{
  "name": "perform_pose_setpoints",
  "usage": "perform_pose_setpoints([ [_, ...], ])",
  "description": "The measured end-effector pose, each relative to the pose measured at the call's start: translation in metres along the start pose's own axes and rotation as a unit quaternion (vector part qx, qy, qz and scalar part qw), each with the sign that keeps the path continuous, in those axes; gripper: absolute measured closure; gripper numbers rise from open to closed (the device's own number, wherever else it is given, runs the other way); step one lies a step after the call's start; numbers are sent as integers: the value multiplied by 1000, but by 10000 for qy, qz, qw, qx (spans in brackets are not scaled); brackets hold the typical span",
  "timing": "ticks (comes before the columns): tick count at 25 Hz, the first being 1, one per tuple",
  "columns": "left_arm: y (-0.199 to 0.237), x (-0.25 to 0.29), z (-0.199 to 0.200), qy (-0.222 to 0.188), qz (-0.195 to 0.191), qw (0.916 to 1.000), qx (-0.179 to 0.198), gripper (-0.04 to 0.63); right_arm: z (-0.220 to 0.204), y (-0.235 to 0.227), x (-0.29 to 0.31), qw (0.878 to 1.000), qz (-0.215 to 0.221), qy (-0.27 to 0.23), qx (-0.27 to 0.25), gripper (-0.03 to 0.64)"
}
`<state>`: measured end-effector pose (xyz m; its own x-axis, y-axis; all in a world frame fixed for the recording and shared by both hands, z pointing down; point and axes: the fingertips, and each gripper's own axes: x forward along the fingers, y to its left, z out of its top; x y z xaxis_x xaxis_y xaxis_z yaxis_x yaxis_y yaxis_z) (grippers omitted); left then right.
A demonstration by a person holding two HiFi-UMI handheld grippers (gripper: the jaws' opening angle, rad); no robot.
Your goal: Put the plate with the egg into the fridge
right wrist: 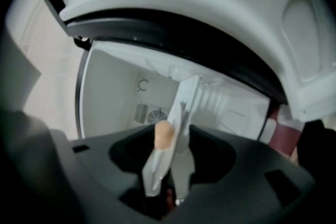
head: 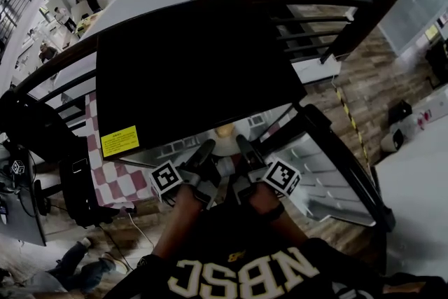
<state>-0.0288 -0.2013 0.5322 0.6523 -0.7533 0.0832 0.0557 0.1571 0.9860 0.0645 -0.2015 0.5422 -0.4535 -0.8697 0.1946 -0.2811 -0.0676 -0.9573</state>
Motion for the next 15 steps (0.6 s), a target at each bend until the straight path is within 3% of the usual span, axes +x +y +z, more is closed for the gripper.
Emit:
perform_pose_setpoints([
  [9,5,-38,-13,34,104,9997,241,417,-16,-1,-35,9992,181,-258,264,420],
  [15,7,-54,-28,265,-97,9995,157,417,-43,-2,-41,9987,332,-30,385,422],
])
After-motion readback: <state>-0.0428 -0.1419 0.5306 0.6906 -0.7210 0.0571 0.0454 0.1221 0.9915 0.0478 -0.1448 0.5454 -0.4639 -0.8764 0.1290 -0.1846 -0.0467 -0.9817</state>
